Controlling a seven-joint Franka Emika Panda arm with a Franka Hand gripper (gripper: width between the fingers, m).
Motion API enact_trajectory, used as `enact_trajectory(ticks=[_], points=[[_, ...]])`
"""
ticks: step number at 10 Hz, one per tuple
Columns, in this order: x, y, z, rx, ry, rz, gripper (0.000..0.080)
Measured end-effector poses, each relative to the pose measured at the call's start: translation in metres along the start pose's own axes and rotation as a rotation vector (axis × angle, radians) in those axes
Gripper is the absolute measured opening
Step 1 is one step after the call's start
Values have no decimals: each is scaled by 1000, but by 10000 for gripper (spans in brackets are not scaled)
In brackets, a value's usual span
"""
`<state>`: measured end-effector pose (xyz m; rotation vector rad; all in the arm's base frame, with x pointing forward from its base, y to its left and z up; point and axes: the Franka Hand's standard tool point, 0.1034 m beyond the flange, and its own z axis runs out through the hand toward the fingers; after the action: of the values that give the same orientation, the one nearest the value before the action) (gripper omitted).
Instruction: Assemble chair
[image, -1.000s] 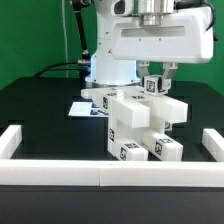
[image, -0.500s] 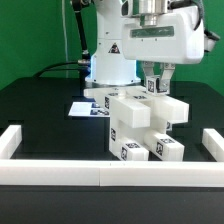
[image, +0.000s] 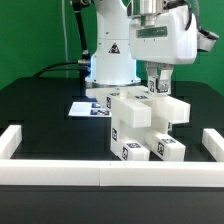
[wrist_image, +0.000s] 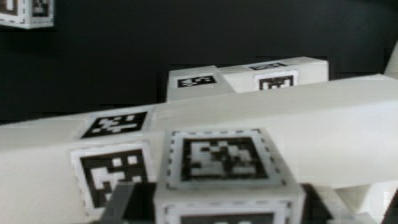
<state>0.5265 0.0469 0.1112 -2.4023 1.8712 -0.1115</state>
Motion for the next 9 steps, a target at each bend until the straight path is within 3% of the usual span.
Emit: enact_trajectory(ticks=[1,2,3,9], points=[[-1,0,0,-5,-3,-47,354],[-1,0,0,-10,-6,-67,531],[-2,-1,0,-11,-9,-119,625],[-3,-3,-1,-7,-12,-674,649]])
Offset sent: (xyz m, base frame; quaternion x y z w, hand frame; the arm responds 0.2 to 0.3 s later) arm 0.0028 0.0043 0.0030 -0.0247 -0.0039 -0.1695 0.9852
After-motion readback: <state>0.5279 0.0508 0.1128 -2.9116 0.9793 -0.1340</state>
